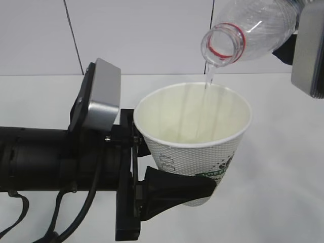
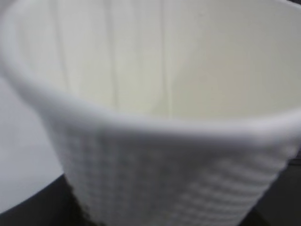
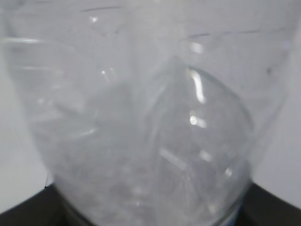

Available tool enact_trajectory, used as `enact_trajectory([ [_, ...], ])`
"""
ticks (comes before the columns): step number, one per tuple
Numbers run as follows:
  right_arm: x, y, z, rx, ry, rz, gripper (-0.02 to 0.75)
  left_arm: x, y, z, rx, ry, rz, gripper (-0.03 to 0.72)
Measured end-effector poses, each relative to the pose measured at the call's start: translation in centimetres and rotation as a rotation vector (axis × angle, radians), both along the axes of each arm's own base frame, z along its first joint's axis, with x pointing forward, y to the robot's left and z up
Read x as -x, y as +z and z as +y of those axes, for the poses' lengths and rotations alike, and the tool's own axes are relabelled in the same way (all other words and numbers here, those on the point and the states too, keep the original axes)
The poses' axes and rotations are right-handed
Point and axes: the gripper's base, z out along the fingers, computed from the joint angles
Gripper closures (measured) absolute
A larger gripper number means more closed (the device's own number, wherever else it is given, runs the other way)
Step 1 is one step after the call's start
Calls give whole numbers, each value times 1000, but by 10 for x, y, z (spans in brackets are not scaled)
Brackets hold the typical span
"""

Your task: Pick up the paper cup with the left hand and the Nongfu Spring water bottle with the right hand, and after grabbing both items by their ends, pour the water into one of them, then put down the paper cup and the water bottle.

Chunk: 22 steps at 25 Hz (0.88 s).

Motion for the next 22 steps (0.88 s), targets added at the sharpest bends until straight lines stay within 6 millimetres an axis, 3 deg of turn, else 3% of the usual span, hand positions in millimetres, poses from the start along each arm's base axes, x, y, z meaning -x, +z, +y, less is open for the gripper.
enact_trajectory([
  [22,0,0,0,0,0,0,300,0,0,0,0,0,0,200],
])
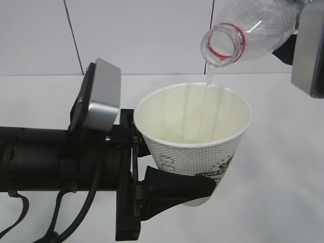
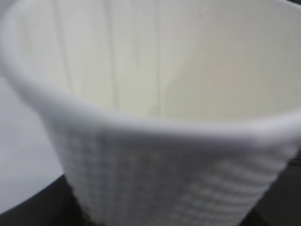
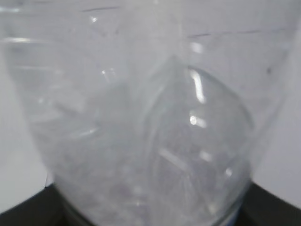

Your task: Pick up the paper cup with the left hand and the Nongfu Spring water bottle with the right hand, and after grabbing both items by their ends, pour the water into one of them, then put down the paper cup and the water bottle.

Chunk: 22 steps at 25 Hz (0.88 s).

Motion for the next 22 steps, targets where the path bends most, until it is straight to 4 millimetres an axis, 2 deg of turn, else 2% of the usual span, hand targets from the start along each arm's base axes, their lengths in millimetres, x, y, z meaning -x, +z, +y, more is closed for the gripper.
enact_trajectory([
  [22,0,0,0,3,1,-1,300,0,0,0,-2,1,0,200],
])
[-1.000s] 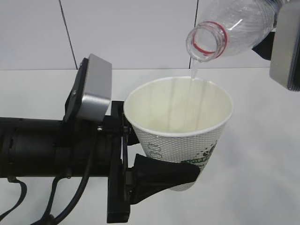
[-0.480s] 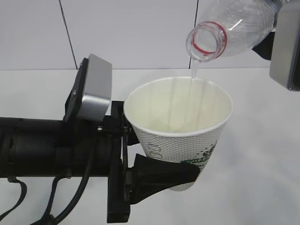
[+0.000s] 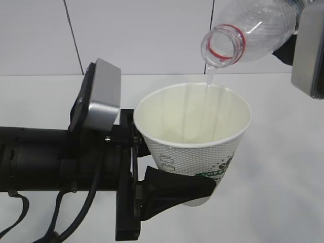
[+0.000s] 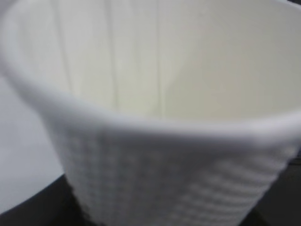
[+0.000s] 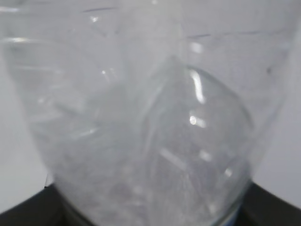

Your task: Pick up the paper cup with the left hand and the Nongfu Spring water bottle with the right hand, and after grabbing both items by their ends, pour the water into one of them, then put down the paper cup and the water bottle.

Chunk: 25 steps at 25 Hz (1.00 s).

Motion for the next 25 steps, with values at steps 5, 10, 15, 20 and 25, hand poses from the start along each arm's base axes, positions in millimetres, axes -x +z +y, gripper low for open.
enact_trajectory([
  [5,0,0,0,0,1,0,300,0,0,0,0,0,0,200],
  [10,0,0,0,0,1,0,300,0,0,0,0,0,0,200],
  [15,0,0,0,3,1,-2,300,0,0,0,0,0,0,200],
  [20,0,0,0,8,2,-5,300,0,0,0,0,0,0,200],
  [25,0,0,0,8,2,-5,300,0,0,0,-1,0,0,200],
])
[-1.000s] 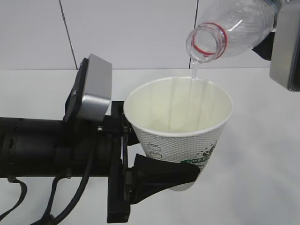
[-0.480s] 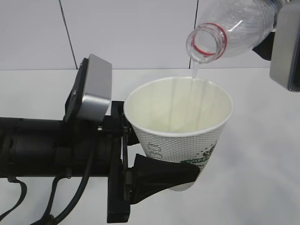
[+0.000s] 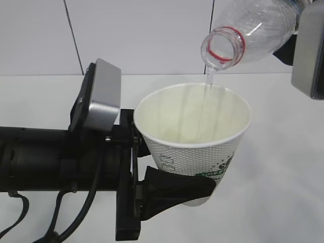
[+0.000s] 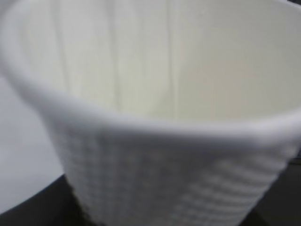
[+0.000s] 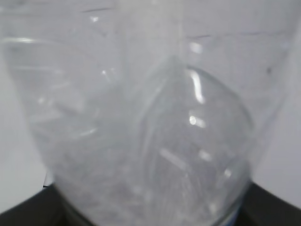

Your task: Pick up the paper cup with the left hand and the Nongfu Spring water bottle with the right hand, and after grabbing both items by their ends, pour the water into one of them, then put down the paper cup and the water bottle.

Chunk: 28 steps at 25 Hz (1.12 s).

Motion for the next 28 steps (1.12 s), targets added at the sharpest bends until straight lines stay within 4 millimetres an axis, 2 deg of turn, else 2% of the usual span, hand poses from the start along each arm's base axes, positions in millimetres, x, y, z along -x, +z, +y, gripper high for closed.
enact_trajectory([
  [28,0,0,0,9,3,-6,300,0,0,0,-1,1,0,201],
])
